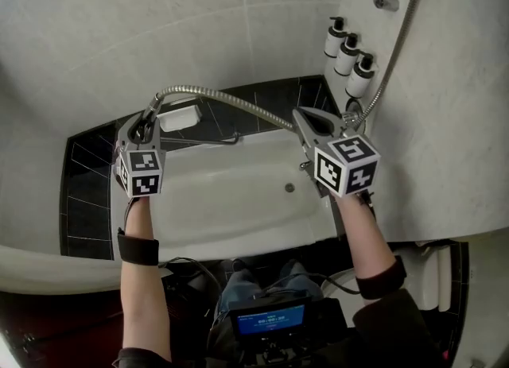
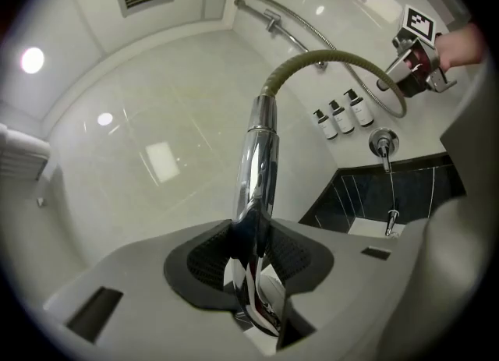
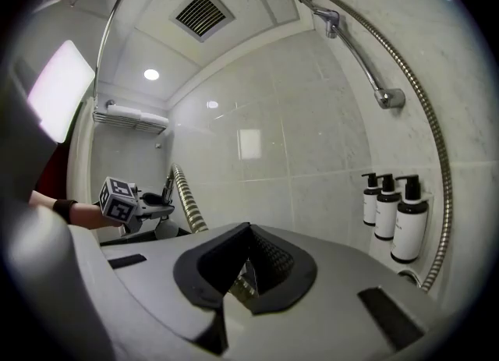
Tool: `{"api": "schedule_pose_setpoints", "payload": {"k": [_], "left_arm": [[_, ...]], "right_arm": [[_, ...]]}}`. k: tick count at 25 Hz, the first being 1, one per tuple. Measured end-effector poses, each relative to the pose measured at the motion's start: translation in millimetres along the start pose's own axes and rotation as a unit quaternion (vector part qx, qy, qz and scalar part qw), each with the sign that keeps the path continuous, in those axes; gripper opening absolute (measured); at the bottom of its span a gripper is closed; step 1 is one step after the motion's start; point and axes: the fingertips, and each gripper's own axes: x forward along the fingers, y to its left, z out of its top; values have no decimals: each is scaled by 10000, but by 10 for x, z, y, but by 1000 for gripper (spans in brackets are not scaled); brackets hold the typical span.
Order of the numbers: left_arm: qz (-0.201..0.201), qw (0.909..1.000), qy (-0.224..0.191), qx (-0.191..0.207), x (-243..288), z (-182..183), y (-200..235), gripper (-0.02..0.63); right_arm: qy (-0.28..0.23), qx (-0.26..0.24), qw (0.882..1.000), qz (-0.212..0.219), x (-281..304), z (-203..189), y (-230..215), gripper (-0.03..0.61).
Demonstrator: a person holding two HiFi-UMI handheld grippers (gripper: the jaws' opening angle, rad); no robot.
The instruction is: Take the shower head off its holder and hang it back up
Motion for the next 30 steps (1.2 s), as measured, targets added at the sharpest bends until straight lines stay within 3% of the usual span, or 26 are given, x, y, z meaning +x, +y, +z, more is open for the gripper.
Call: {"api": "schedule_pose_setpoints", "payload": {"k": [9, 16, 25, 30], "left_arm": [[-570, 9943, 449, -778, 338, -973, -867, 123], [-1109, 9788, 1142, -1291, 601, -2027, -1773, 121], [-1677, 9593, 1700, -1504, 929, -3255, -3111, 121], [-1968, 9502, 1778, -1636, 1193, -3721, -3838, 120]], "right_arm": [[22, 390, 9977, -549, -46, -779, -241, 21], [138, 588, 9944, -868, 131, -1528, -491, 21], [50, -347, 9922, -1193, 440, -2329, -740, 21], [-43, -684, 9920, -1065, 712, -2705, -593, 21]]}}
